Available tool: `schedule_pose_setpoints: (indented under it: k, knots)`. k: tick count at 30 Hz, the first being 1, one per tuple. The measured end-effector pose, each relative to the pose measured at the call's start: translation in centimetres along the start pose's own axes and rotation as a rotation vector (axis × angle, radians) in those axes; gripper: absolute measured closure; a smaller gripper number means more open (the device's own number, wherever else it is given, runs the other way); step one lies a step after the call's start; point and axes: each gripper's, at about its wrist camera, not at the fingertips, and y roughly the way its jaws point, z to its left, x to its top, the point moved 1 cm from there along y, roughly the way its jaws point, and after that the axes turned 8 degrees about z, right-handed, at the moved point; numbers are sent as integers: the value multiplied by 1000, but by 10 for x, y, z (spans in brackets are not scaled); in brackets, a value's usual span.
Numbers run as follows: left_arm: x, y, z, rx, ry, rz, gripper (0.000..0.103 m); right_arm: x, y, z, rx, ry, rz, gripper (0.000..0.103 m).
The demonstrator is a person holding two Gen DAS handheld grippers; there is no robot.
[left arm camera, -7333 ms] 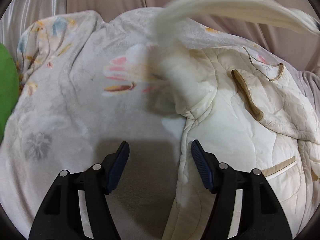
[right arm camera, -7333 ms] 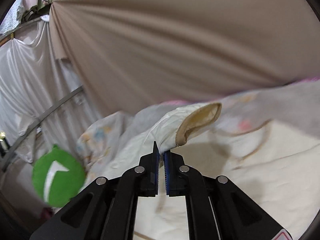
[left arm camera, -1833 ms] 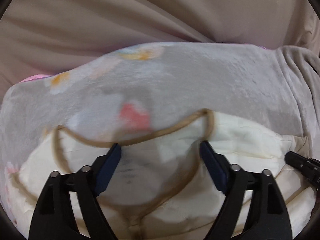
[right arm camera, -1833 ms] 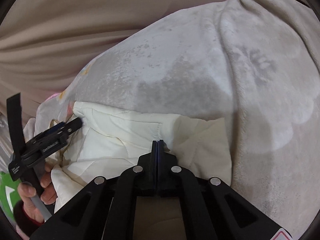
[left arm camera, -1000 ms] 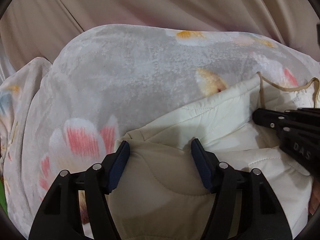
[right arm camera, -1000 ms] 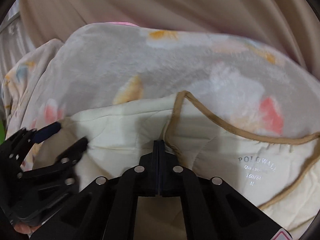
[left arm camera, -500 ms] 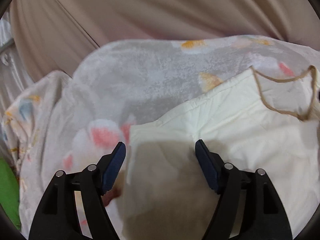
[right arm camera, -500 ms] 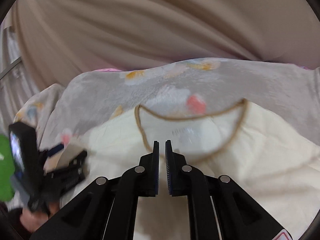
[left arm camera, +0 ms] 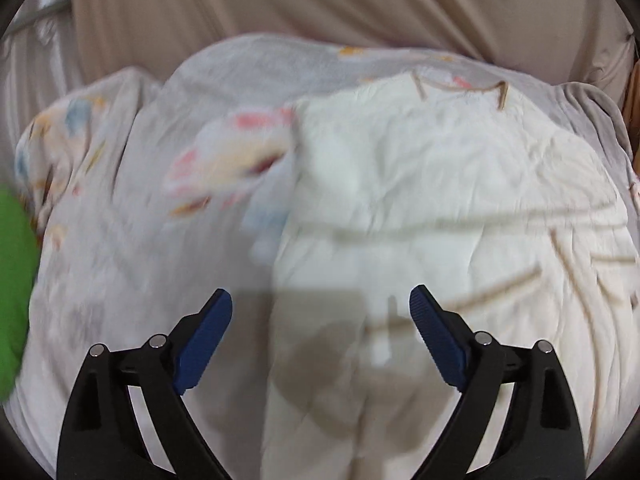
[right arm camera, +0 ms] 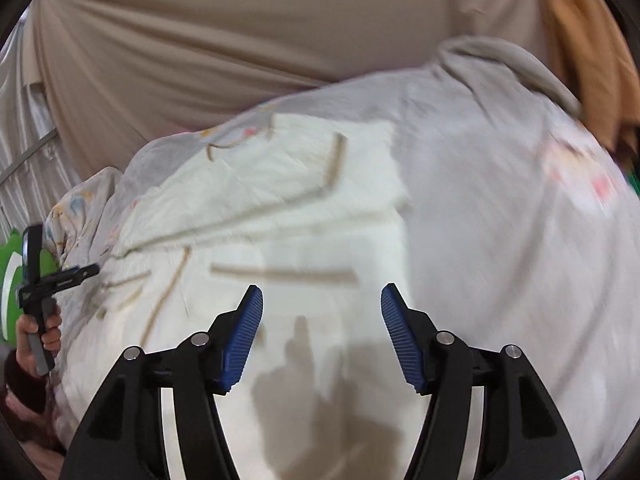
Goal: Fold large clothes
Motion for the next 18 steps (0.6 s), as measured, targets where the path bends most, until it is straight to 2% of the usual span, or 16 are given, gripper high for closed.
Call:
schedule_pose_setpoints:
  k: [3,5,8,13,15,18]
  knots:
    - [-44,5,27,-56,-100,110,14,-49,-13,-30,24,106,52,41]
    - [-70,6,44,-156,-207,163,14,-70,-12,-36,73,163,78,41]
    - [-90,-9,51,-227,-280,136,14,-92,-12,-37,109,203,80,40]
    - [-109,-18,40,-440,-292,168,14,-105,-20,-35,177,228,70,37]
    - [-114,-18,34,-421,-276,154,13,-113,-15,-37,221,258,80,37]
    - [-114,-20,21,-397,-250,137,13,-115,-16,-33,237,253,66,39]
